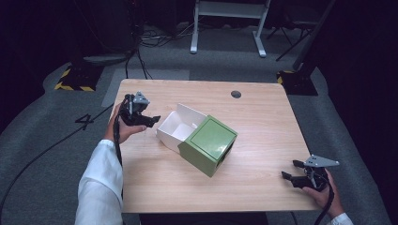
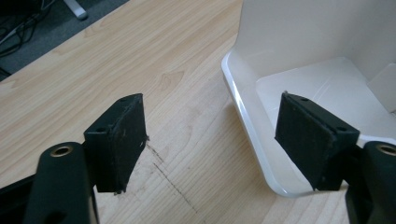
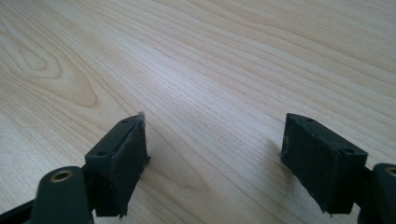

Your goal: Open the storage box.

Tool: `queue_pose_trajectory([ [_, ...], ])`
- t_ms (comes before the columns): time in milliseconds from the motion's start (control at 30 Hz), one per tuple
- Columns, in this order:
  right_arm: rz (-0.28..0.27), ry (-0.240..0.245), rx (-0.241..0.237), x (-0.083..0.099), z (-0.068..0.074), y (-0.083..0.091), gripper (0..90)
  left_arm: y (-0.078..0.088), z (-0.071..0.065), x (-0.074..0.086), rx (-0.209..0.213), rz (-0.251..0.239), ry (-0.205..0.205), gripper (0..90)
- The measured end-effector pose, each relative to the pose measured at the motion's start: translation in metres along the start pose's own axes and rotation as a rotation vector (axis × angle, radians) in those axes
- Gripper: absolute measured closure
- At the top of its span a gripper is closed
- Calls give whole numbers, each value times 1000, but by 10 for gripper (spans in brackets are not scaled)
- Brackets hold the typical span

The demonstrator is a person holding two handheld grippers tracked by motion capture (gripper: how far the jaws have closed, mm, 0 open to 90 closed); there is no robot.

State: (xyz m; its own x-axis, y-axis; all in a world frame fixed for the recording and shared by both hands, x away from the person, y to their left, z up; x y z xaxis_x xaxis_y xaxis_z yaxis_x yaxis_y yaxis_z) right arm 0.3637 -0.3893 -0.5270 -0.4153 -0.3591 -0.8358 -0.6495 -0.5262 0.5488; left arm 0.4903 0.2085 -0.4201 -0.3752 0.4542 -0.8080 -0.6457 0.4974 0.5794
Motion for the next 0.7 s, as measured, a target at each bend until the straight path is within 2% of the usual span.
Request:
queue_pose_trajectory([
  [67, 0, 0, 0, 0, 0, 0, 224, 6, -3, 0, -12, 16, -25, 204],
  [200, 0, 0, 0, 0, 0, 0, 224, 19, -6, -1, -37, 20, -36, 196],
  [300, 0, 0, 0, 0, 0, 0, 224, 28, -10, -1, -56, 15, -71, 181],
  [533, 0, 0, 1, 0, 0, 0, 222, 44, -23, 6, -69, 3, -110, 172],
  [600, 0, 0, 1, 0, 0, 0, 222, 48, -27, 8, -58, -1, -122, 172],
  [700, 0, 0, 1, 0, 0, 0, 222, 53, -34, 10, -64, -5, -143, 172],
])
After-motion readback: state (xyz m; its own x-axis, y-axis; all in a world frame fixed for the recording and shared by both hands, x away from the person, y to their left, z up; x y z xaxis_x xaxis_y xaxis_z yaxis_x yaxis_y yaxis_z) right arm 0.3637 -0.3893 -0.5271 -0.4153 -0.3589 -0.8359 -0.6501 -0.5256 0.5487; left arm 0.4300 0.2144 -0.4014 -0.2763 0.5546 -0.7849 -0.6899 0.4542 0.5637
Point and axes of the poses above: each handheld gripper's, and its own axes: y roughly backward along the jaws, x roughly out of its underside, z roughly to its left, the point moved 3 cm from there along -y, roughly forward along the jaws, and after that the axes turned 8 degrees about -z, right-handed, at the moved point
